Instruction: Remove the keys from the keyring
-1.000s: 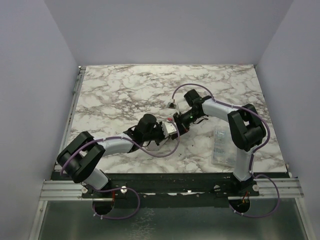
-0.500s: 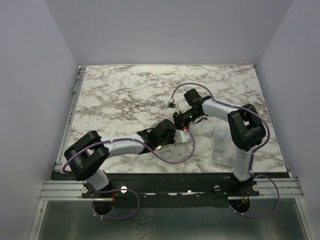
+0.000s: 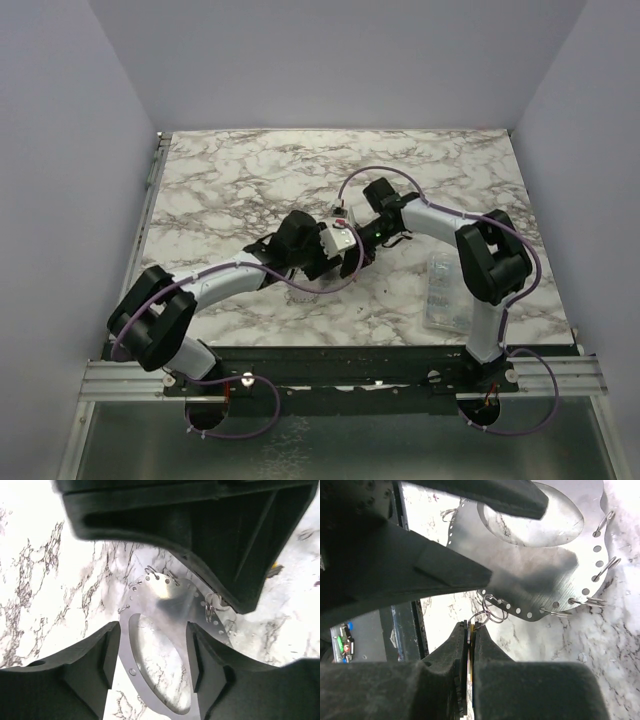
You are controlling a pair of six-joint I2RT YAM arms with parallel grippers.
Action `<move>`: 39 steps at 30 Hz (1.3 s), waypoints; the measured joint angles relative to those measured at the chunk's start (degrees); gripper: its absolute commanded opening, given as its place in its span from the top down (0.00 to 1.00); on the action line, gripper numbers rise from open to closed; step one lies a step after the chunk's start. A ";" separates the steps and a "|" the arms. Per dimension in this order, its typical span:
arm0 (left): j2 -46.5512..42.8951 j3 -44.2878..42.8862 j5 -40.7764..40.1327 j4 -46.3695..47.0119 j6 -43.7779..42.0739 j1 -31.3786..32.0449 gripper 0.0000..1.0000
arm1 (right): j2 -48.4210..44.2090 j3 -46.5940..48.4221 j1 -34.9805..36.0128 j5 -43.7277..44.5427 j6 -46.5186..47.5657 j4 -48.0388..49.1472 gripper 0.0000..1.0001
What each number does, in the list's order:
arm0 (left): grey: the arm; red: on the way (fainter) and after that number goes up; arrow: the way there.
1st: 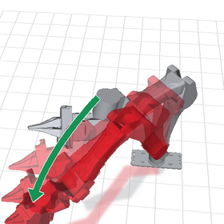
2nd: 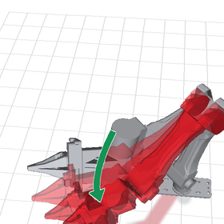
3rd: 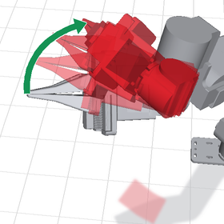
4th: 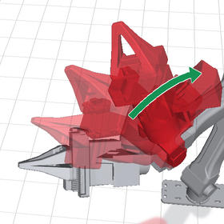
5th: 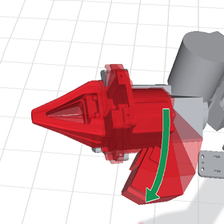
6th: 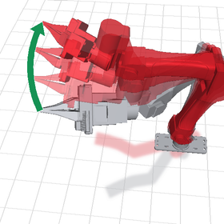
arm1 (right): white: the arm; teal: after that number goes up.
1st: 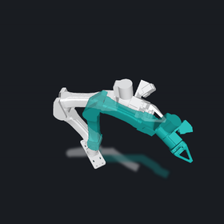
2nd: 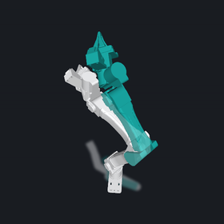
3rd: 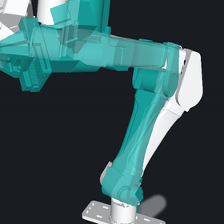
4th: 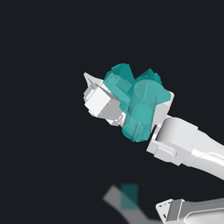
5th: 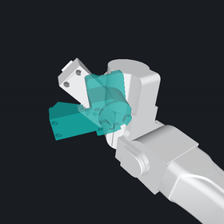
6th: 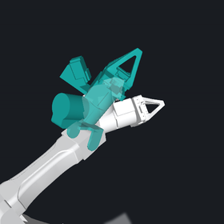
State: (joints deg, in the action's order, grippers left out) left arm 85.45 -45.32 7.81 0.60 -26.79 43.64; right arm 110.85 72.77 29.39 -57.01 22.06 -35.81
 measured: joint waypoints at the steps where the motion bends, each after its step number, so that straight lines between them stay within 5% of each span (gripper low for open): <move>1: -0.70 0.00 2.38 -0.11 1.09 -1.38 0.37 | -0.17 0.11 0.02 0.57 0.15 -0.11 0.99; 10: -5.62 -7.78 22.80 -13.90 5.75 -19.45 0.27 | -0.44 9.09 0.02 6.93 7.15 -8.13 0.99; 17: -14.38 -14.32 28.65 -25.90 2.97 -32.46 0.16 | -0.92 17.51 0.04 13.33 15.65 -17.73 0.99; 39: -20.94 -18.16 28.83 -30.99 1.55 -35.10 0.01 | -16.39 22.49 6.95 34.60 46.93 -26.05 1.00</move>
State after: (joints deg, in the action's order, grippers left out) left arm 64.51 -63.48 36.64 -30.39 -25.23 8.54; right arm 94.45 95.26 36.34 -22.41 68.99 -61.87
